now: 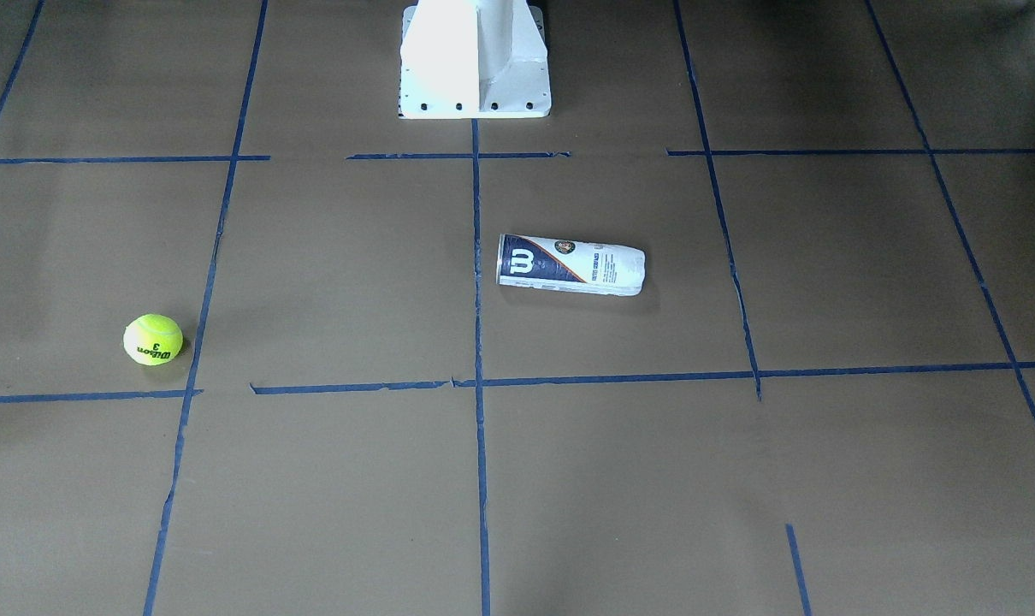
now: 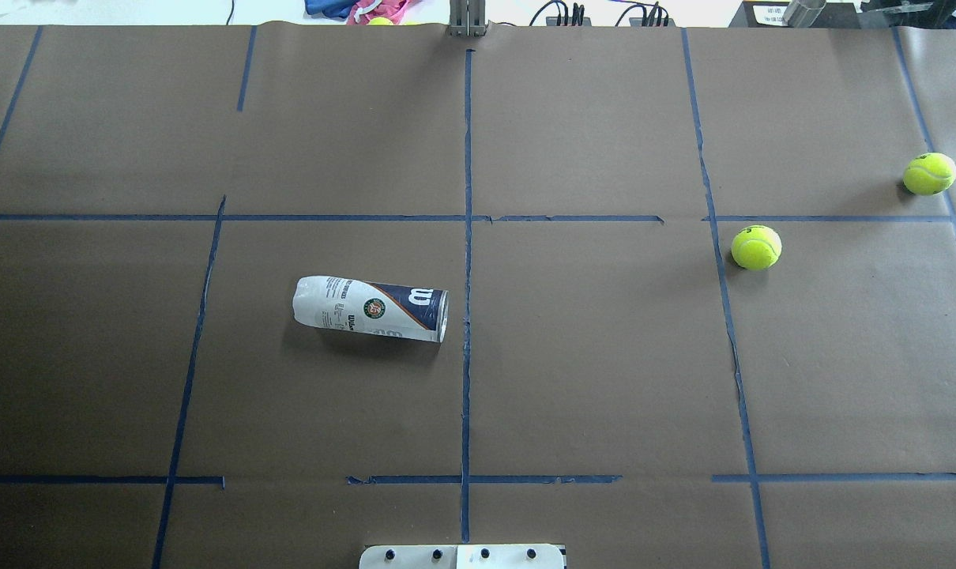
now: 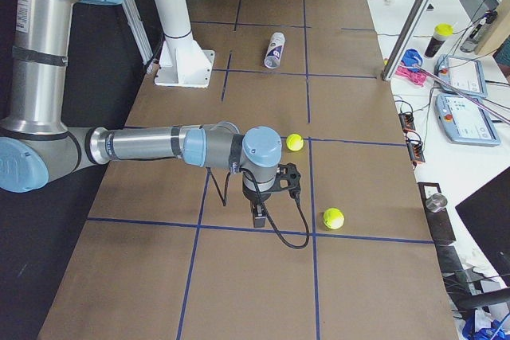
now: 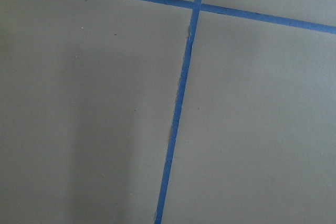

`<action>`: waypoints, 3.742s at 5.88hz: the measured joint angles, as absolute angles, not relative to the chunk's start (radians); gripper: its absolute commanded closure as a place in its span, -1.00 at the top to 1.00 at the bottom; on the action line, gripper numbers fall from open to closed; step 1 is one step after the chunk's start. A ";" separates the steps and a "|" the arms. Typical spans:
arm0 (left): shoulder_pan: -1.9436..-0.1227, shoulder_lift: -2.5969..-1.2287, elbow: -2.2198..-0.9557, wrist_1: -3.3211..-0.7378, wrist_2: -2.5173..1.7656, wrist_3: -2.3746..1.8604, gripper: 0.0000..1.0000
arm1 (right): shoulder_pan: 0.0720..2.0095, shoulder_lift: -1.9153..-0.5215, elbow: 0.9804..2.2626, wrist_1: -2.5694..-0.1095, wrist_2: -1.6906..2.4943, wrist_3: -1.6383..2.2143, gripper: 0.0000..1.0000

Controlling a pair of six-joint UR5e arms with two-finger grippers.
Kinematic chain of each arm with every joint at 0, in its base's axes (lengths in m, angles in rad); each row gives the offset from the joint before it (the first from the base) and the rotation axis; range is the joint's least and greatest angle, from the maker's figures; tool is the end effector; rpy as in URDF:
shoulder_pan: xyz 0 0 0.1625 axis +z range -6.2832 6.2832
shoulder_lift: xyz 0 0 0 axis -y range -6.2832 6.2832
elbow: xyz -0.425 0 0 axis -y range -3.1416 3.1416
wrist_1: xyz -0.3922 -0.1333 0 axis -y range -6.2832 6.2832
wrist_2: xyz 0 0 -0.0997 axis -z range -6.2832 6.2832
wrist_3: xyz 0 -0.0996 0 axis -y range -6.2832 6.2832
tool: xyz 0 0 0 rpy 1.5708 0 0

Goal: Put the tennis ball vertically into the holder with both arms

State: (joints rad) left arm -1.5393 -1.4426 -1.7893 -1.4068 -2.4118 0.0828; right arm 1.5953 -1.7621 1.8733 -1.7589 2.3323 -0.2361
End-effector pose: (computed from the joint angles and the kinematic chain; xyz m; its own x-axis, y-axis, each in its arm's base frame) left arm -0.0455 -0.4325 0.6222 0.6632 0.0487 -0.7468 -0.0866 0.9962 -0.0119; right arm 0.0744 -0.4011 0.6158 0.7080 -0.1644 0.6869 0.1452 0.9856 0.0862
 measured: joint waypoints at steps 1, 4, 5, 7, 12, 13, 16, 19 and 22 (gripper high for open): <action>-1.540 -1.444 -1.788 -1.408 -2.408 0.082 1.00 | 1.595 -1.762 1.874 -1.759 2.332 -0.233 1.00; -1.542 -1.443 -1.793 -1.415 -2.402 0.079 1.00 | 1.594 -1.760 1.874 -1.760 2.333 -0.232 1.00; -1.541 -1.443 -1.795 -1.414 -2.404 0.078 1.00 | 1.594 -1.760 1.873 -1.761 2.333 -0.232 1.00; -1.540 -1.443 -1.797 -1.420 -2.410 0.083 1.00 | 1.594 -1.759 1.873 -1.760 2.335 -0.234 1.00; -1.537 -1.445 -1.819 -1.423 -2.412 0.082 1.00 | 1.593 -1.757 1.876 -1.758 2.339 -0.244 1.00; -1.531 -1.448 -1.840 -1.424 -2.413 0.082 1.00 | 1.592 -1.757 1.876 -1.758 2.338 -0.243 1.00; -1.436 -1.454 -1.925 -1.623 -2.413 0.080 1.00 | 1.592 -1.756 1.876 -1.755 2.337 -0.238 1.00; -1.228 -1.576 -1.952 -1.838 -2.399 0.065 1.00 | 1.589 -1.756 1.877 -1.709 2.342 -0.236 1.00; -0.869 -1.883 -1.958 -1.764 -2.230 -0.002 1.00 | 1.582 -1.756 1.877 -1.632 2.353 -0.235 0.99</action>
State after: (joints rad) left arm -0.8690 -1.8834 -1.9580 -1.7636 -2.2302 -0.0015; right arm 1.5824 -1.7565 1.8769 -1.6320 2.3532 -0.2347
